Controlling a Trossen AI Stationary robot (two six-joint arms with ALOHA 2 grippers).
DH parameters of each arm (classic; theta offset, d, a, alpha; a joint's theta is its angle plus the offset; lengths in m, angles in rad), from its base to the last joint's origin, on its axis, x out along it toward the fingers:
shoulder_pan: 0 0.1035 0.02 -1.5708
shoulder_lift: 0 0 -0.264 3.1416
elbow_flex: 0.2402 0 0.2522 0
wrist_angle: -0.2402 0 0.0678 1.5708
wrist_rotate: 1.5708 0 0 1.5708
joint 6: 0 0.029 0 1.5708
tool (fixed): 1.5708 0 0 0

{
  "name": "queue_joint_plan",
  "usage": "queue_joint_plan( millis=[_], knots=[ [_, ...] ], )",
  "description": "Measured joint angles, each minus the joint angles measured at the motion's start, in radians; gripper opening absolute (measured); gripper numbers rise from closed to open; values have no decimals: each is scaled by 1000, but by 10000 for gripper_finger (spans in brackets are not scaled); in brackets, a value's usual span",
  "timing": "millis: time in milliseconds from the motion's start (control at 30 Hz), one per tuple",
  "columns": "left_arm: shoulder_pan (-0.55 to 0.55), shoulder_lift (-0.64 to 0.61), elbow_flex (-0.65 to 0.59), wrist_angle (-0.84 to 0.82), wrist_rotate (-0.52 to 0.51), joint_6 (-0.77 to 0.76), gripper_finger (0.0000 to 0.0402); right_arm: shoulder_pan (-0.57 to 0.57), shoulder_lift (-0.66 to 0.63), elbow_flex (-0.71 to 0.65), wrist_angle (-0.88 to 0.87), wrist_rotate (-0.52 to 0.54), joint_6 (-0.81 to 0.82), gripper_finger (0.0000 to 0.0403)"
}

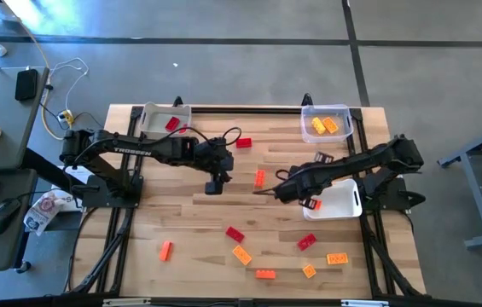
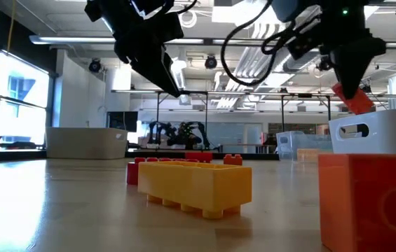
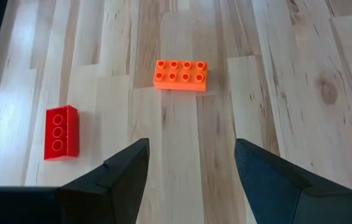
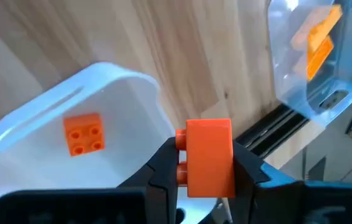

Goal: Sort & place blocks by color
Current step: Put the orange game piece into the white bin

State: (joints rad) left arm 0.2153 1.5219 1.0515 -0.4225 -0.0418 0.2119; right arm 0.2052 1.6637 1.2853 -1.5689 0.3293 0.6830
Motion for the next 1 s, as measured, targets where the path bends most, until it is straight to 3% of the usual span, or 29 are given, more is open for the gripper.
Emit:
queue_joint_plan(
  millis=[233, 500, 833, 1000],
  knots=[
    [0, 0, 0, 0, 0, 0, 223, 47, -54, -111, 21, -133, 127, 71],
    [-1, 0, 0, 0, 0, 0, 223, 79, -174, -276, 244, -291, 236, 71],
    [-1, 0, 0, 1, 1, 0, 223, 105, -291, -458, 482, -300, 311, 71],
    [0, 0, 0, 1, 1, 0, 223, 105, -325, -510, 555, -277, 307, 105]
  ],
)
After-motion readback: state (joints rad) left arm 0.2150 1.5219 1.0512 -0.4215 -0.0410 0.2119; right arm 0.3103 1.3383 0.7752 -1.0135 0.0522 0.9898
